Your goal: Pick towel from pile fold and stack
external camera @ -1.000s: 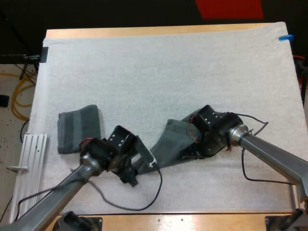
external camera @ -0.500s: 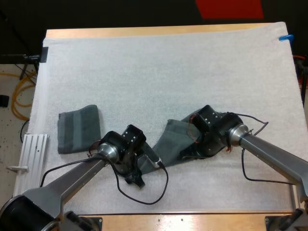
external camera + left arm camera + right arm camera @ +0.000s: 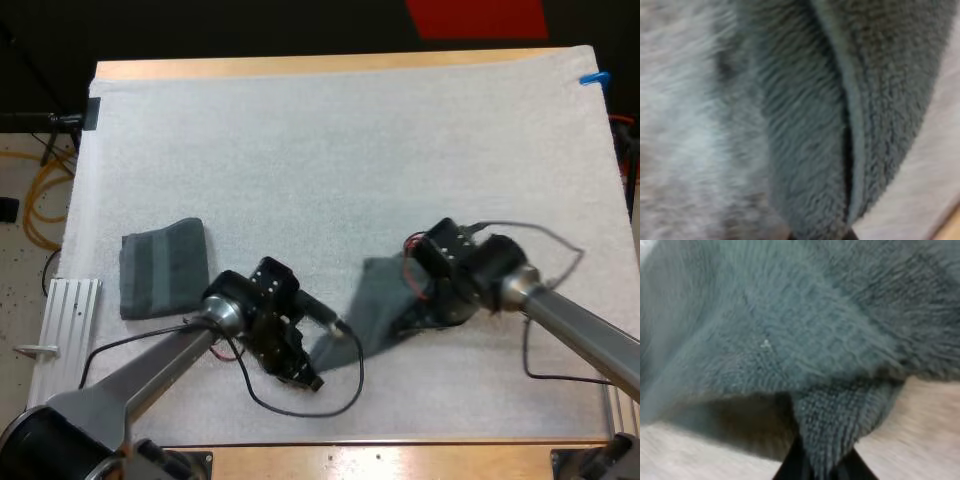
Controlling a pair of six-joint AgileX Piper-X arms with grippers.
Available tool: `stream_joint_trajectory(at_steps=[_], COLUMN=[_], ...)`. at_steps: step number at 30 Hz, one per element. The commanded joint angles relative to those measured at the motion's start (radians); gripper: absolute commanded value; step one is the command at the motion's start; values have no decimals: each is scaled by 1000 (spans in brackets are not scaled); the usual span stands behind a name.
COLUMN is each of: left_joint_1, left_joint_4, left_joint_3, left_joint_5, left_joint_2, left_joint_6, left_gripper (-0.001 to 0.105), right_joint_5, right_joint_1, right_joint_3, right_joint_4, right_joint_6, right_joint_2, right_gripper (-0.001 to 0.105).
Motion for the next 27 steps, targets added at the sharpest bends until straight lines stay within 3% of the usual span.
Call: stream_joint_trajectory(at_steps=[1,3,4,6,9,10,12,15,17,22,25,27], left_joint_1=[18,88,111,199,319,333,384,396,389,389,389,389], left_joint_4=[1,-7,-13,-34,-51,-52,-52,-40,-19,62,100,142], left_joint_3=[-1,-1,-3,-8,-25,-28,-40,-49,-49,-65,-93,-127], left_joint_5=[127,356,418,632,857,879,969,1032,1046,1045,986,890], left_joint_2=[-12,-36,-45,-82,-124,-131,-150,-165,-174,-231,-297,-354], left_joint_6=[-18,-26,-29,-50,-97,-106,-130,-137,-137,-124,-130,-137], left_gripper=[0,0,0,0,0,0,0,0,0,0,0,0], right_joint_5=[63,171,189,210,205,197,64,-126,-187,-196,-196,-201], right_joint_1=[2,2,2,2,2,2,2,2,2,2,2,6], right_joint_3=[-3,-3,-3,-3,-7,-11,-34,-86,-120,-199,-234,-248], right_joint_4=[41,77,86,102,111,111,111,108,108,126,155,191], right_joint_6=[-41,-119,-148,-225,-253,-254,-276,-278,-265,-219,-191,-172], right_joint_2=[-34,-102,-125,-190,-275,-286,-344,-397,-415,-436,-441,-445], right_gripper=[0,0,0,0,0,0,0,0,0,0,0,0])
